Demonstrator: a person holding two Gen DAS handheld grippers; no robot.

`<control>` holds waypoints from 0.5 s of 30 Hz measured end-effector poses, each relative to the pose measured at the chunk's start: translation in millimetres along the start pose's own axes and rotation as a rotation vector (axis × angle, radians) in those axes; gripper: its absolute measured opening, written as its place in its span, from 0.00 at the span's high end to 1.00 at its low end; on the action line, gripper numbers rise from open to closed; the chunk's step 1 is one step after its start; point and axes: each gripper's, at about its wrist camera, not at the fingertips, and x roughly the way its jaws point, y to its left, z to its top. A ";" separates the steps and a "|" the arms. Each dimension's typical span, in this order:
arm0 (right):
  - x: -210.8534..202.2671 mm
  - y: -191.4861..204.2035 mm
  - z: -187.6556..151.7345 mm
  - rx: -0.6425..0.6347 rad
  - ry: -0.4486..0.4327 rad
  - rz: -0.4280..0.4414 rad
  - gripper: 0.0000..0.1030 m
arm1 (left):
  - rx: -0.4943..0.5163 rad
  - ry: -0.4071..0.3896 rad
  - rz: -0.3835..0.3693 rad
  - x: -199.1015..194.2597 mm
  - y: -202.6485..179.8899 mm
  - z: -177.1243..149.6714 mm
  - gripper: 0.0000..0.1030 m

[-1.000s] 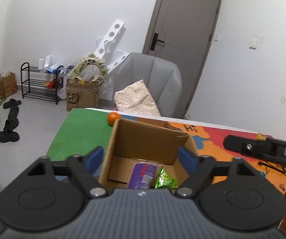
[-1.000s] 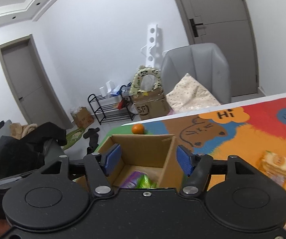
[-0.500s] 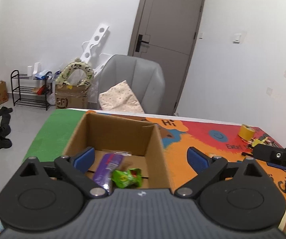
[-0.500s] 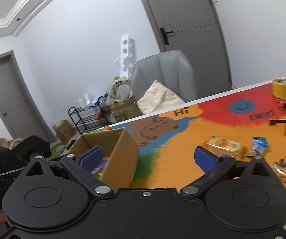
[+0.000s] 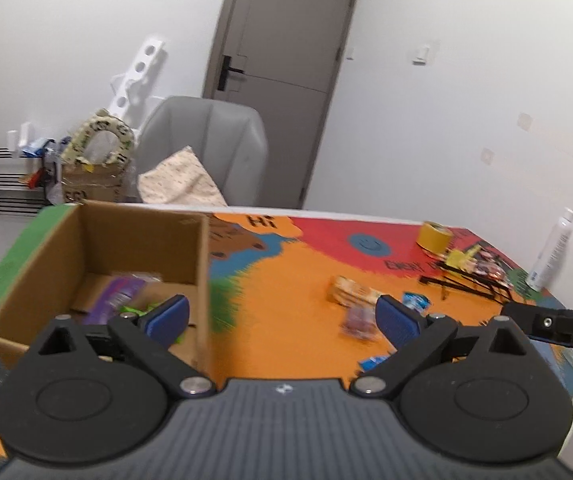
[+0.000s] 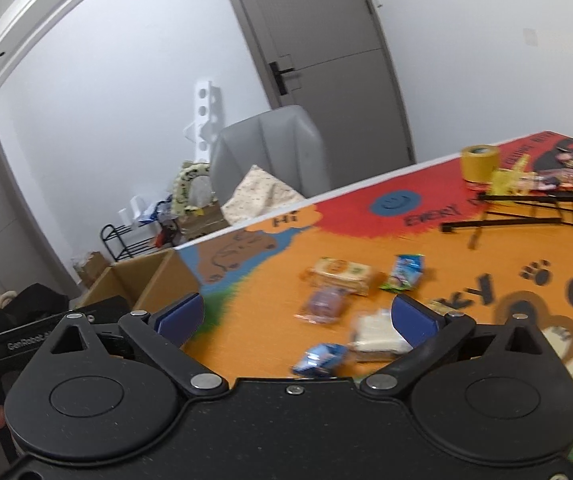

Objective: Organize snacks
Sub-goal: 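Grasp the pink candy bag with the left gripper while the right grasps the red-and-white packet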

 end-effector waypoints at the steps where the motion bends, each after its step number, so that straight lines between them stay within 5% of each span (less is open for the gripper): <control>1: -1.4 -4.4 -0.8 0.007 0.001 -0.004 0.00 | 0.008 0.004 -0.003 0.8 -4.3 -2.0 0.04; 15: -6.2 -41.8 -25.0 0.006 0.044 -0.048 0.01 | 0.017 0.062 0.006 21.5 -28.8 -33.8 0.05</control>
